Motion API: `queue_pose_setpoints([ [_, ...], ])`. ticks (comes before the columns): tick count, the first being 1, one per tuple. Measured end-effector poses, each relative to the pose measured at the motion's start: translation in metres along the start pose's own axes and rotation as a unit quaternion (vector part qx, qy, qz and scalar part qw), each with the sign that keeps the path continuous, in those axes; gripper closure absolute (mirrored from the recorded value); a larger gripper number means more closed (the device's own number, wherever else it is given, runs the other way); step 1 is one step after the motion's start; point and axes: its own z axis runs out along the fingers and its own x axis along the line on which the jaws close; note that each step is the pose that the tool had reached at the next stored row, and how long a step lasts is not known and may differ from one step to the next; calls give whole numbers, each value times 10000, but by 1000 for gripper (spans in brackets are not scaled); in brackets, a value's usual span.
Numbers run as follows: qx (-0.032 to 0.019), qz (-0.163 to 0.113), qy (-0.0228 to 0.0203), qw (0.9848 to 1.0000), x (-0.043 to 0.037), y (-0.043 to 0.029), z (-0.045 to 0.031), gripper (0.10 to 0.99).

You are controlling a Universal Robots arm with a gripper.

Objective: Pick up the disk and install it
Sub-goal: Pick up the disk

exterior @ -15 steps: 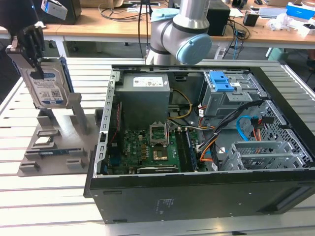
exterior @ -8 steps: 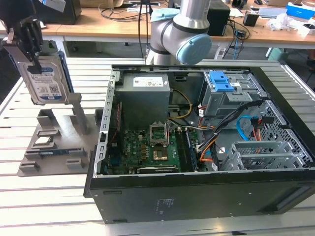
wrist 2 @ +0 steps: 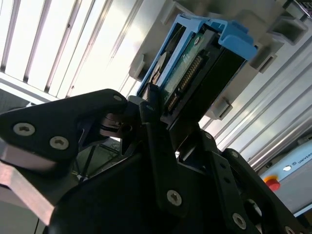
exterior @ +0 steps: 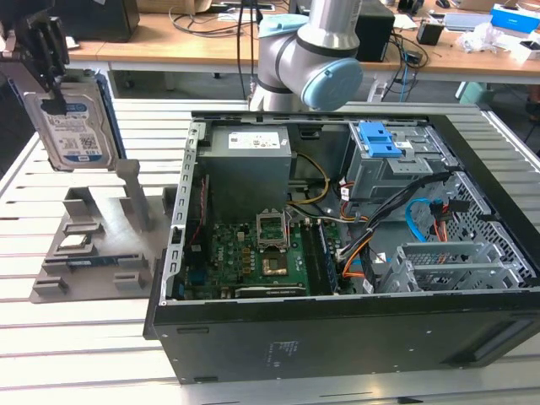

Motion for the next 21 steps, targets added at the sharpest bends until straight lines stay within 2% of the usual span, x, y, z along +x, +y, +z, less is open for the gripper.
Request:
queue_pose_setpoints([
  [9,0,0,0,10000,0,2,-198,725],
  [21,0,0,0,10000,0,5,-398,725],
])
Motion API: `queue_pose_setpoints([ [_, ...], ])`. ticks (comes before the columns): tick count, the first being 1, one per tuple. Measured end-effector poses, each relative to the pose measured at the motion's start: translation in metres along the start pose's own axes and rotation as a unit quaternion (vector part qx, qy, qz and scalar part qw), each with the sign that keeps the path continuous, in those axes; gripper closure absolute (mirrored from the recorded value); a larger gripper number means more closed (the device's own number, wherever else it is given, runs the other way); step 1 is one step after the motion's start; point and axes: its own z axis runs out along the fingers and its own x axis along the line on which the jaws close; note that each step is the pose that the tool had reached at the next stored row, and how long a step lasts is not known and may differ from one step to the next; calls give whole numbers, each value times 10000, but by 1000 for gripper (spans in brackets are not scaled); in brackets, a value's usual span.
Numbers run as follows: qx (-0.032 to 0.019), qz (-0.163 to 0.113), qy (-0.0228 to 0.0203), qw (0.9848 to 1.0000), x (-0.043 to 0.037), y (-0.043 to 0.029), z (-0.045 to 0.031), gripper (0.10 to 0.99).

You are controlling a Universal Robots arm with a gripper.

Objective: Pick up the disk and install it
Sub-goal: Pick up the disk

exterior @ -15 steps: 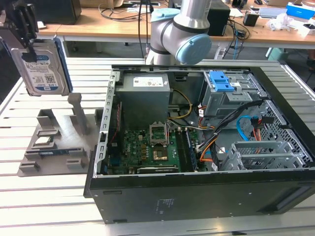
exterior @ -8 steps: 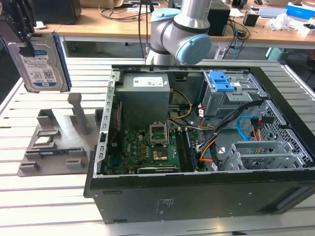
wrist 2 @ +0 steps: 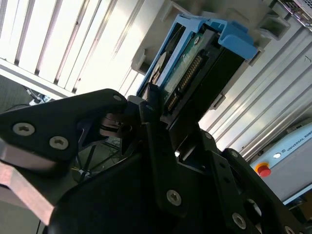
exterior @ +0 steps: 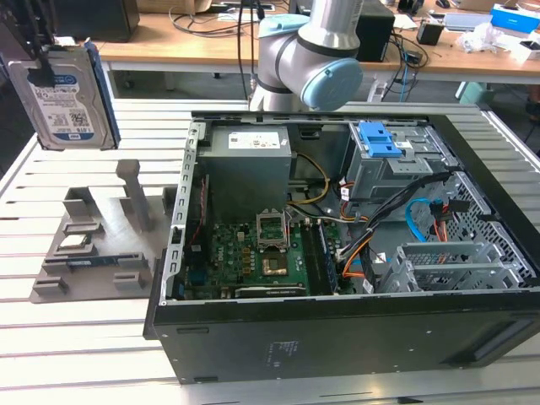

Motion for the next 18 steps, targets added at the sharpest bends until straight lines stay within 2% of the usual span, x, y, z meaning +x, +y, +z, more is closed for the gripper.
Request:
queue_pose_setpoints([
  [6,0,0,0,10000,1,2,-169,725],
  [8,0,0,0,10000,2,3,-254,725],
  [18,0,0,0,10000,5,4,-473,725],
])
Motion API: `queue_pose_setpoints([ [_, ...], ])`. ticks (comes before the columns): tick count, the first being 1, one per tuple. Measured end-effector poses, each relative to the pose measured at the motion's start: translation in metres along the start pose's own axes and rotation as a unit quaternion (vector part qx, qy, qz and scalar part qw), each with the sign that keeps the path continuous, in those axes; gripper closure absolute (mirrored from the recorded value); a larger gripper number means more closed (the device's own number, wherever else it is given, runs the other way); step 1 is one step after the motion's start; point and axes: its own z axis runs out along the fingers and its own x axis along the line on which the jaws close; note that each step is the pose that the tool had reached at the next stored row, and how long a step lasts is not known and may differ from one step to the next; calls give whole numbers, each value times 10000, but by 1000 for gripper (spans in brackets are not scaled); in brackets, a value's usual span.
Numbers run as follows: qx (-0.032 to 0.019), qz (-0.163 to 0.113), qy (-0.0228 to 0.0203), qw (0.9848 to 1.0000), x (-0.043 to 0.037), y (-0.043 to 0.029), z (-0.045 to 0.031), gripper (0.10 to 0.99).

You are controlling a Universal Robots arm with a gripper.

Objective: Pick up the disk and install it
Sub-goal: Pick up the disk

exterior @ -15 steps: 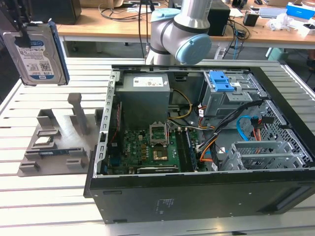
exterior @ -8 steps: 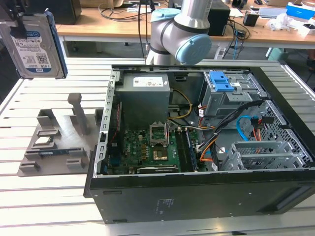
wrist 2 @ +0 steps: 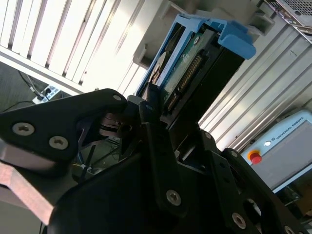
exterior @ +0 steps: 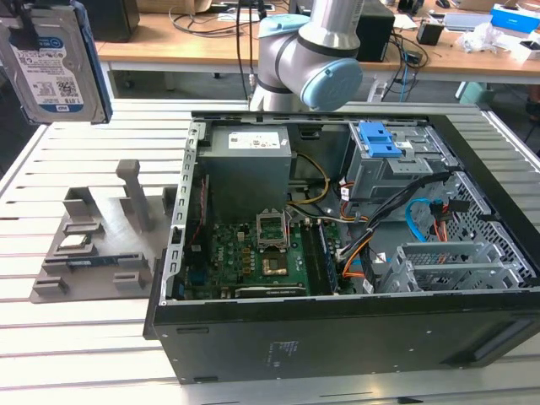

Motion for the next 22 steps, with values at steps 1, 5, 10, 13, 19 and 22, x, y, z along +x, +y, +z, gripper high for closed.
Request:
queue_pose_setpoints([
  [1,0,0,0,10000,0,0,-14,725],
  [5,0,0,0,10000,1,0,-102,725],
  [10,1,0,0,10000,2,-1,-185,725],
  [13,0,0,0,10000,3,-2,-246,725],
  [19,-1,0,0,10000,3,-4,-358,725],
  [22,-1,0,0,10000,5,-5,-447,725],
])
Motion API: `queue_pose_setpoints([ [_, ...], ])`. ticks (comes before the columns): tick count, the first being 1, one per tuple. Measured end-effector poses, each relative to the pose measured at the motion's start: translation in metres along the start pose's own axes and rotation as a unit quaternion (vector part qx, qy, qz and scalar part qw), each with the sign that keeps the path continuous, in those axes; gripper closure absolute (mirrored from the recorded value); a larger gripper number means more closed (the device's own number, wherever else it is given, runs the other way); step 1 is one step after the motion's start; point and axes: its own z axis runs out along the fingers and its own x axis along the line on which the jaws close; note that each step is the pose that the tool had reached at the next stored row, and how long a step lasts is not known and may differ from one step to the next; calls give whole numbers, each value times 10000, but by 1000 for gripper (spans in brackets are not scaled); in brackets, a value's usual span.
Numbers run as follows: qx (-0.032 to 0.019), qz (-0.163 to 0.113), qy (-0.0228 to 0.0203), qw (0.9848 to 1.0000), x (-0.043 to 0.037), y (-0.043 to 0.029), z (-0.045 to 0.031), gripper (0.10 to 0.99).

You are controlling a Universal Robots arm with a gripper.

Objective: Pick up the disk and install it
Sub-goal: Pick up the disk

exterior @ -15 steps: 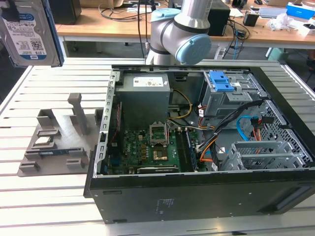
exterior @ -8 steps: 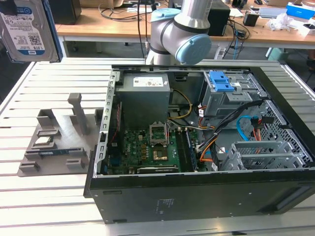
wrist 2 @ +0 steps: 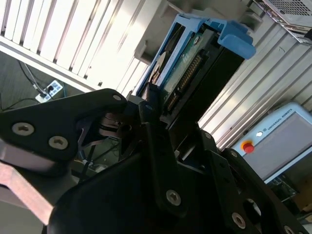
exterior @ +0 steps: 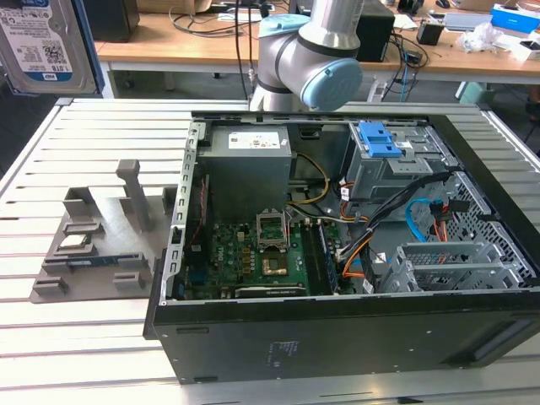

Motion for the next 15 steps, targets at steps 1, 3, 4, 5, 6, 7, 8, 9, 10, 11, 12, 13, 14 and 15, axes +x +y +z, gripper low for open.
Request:
queue_pose_setpoints([
  [1,0,0,0,10000,1,0,-27,725],
  [3,0,0,0,10000,2,-1,-96,725],
  [4,-1,0,0,10000,3,-1,-113,725],
  [5,-1,0,0,10000,3,-1,-132,725],
  [6,-1,0,0,10000,4,-2,-154,725],
  [7,-1,0,0,10000,5,-2,-189,725],
  [8,-1,0,0,10000,5,-2,-207,725],
  [9,-1,0,0,10000,6,-2,-221,725],
  [10,-2,0,0,10000,7,-3,-264,725],
  [11,-2,0,0,10000,8,-3,-292,725],
  [12,-2,0,0,10000,8,-4,-323,725],
  [13,-2,-1,0,10000,9,-4,-351,725],
  [14,-2,0,-1,10000,9,-4,-359,725],
  [15,1,0,-60,10000,9,-2,-358,725],
])
